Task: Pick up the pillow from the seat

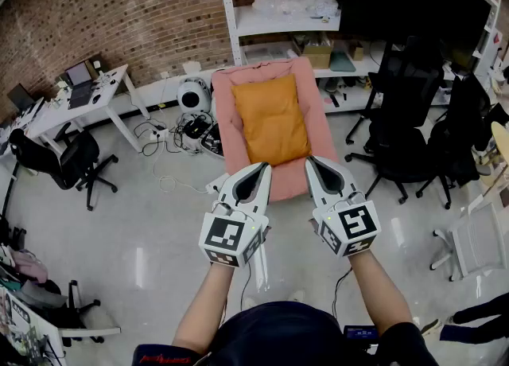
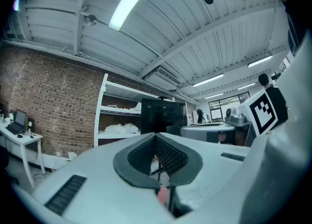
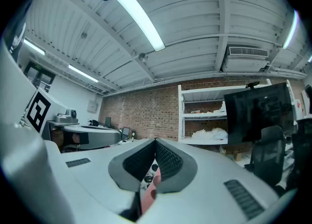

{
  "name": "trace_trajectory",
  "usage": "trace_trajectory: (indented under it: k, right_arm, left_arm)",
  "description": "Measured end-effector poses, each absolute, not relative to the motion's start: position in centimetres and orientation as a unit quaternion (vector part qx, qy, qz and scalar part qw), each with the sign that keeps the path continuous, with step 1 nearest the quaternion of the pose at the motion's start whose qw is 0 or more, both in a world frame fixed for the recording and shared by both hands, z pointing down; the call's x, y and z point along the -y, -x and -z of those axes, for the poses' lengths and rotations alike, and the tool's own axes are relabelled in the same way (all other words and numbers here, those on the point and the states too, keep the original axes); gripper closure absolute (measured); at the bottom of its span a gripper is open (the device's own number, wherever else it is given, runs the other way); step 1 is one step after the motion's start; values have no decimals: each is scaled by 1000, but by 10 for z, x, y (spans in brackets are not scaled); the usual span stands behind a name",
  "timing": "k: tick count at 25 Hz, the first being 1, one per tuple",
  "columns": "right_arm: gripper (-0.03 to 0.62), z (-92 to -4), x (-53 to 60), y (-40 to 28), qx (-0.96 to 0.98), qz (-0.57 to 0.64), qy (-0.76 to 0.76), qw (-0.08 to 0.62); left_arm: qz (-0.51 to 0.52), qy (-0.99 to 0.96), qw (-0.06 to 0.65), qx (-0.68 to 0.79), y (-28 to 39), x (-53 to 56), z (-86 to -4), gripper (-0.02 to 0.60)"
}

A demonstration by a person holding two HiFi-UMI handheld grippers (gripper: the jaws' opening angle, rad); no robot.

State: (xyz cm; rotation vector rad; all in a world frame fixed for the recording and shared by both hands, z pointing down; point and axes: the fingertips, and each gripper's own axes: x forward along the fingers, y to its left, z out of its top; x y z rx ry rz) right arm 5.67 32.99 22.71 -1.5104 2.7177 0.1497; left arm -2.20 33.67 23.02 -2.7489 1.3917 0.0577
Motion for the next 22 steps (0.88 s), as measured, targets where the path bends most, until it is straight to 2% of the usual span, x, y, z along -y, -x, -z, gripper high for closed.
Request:
trace_trajectory:
  k: [10,22]
  right_arm:
    - [577,-231,-327,-65,-875,-46,482,13]
    - [577,-238,-325,-109,-884,-44,464,18]
  left_arm:
    - [-18,891,32,-452,12,-334,-231,578]
    - [-23,888,40,-457,-37,-332,-235,578]
